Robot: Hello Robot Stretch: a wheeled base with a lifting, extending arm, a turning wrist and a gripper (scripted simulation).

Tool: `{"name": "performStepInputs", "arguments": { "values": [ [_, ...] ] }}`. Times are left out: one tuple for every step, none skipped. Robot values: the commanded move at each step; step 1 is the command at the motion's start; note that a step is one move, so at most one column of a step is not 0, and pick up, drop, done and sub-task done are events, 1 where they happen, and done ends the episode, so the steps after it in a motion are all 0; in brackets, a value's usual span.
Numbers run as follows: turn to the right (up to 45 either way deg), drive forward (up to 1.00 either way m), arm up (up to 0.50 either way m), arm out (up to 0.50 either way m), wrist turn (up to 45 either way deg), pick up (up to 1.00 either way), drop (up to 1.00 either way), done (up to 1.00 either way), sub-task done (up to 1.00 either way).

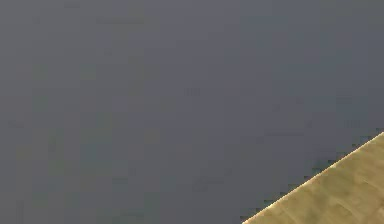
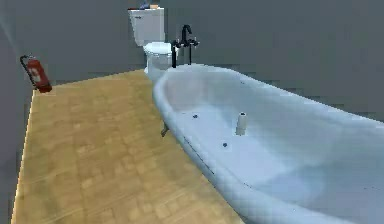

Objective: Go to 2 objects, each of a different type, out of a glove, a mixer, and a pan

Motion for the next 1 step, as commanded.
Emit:
{"name": "performStepInputs", "arguments": {
  "values": [
    [-45.0, 0.0, 0.0, 0.0, 0.0, 0.0, 0.0, 0.0, 0.0]
  ]
}}
